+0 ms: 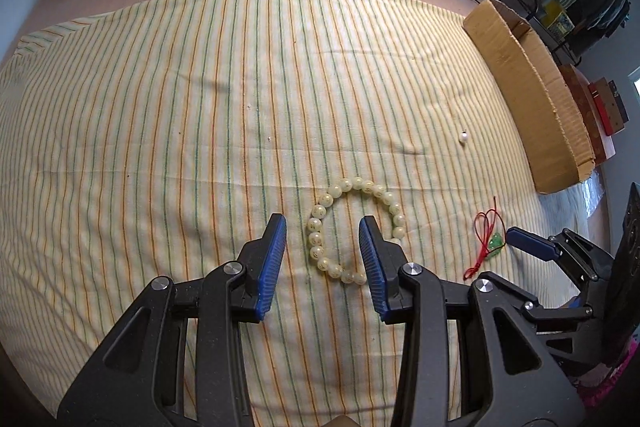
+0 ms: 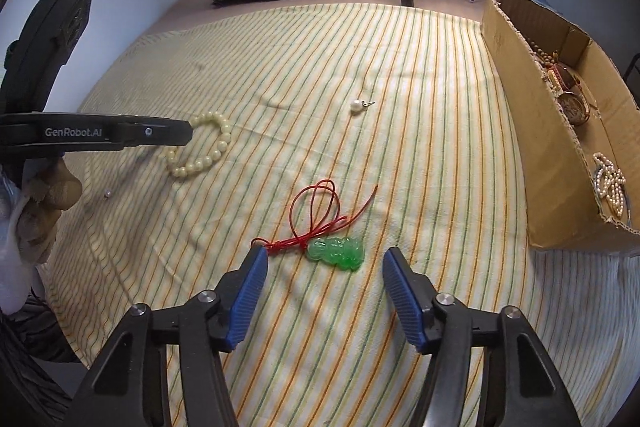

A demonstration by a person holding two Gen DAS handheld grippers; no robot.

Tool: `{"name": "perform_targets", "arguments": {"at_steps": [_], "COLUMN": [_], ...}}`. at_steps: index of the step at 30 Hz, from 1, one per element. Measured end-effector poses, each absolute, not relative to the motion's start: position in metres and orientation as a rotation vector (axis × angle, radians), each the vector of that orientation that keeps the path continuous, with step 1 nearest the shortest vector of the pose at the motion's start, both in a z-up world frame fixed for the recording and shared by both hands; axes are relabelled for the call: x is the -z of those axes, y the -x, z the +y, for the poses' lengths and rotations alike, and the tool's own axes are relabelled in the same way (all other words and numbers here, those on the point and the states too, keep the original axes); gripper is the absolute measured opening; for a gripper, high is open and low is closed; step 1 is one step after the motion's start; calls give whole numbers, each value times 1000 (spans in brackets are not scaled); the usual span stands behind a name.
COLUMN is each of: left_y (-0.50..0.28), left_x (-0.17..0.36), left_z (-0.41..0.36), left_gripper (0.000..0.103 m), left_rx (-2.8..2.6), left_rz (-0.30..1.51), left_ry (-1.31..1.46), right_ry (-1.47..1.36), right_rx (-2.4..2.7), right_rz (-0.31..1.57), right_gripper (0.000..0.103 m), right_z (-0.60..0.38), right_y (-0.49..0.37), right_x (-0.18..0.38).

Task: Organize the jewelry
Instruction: 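Lower the left gripper onto the cream bead bracelet while the right approaches the jade pendant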

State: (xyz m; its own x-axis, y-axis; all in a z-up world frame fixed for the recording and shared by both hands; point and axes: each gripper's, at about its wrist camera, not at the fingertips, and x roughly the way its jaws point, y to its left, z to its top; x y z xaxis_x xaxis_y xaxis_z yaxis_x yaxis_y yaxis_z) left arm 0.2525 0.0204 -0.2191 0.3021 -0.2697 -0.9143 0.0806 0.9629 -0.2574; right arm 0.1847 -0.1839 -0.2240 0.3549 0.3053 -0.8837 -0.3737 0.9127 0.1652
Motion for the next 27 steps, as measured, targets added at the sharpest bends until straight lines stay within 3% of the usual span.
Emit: {"name": "perform_targets", "arguments": {"at_steps": [9, 16, 18, 22, 24, 26, 27], "left_y": [-254, -256, -256, -254, -253, -252, -253], "left_x": [223, 227, 227, 225, 224, 223, 223], "left_z": [17, 17, 19, 18, 17, 16, 15], "left_gripper": [38, 9, 7, 6, 6, 6, 6], "left_rx": [234, 211, 206, 203, 205, 205, 204], "left_rz": [1247, 1247, 1245, 1234, 1230, 1229, 1229], "left_ry": [160, 144, 147, 127, 111, 109, 109], "right_ry": [110, 122, 119, 118, 113, 105, 105], "right_rx": [-457, -452, -451, -455, -461, -468, -471], "right_rz": [1134, 1132, 1130, 1129, 1131, 1141, 1140], "right_gripper": [35, 22, 20, 19, 24, 40, 43], "right_z": [-175, -176, -177, -178, -178, -177, -176], "right_y": [-183, -179, -178, -179, -179, -179, -178], "right_x": [225, 224, 223, 223, 223, 224, 223]}}
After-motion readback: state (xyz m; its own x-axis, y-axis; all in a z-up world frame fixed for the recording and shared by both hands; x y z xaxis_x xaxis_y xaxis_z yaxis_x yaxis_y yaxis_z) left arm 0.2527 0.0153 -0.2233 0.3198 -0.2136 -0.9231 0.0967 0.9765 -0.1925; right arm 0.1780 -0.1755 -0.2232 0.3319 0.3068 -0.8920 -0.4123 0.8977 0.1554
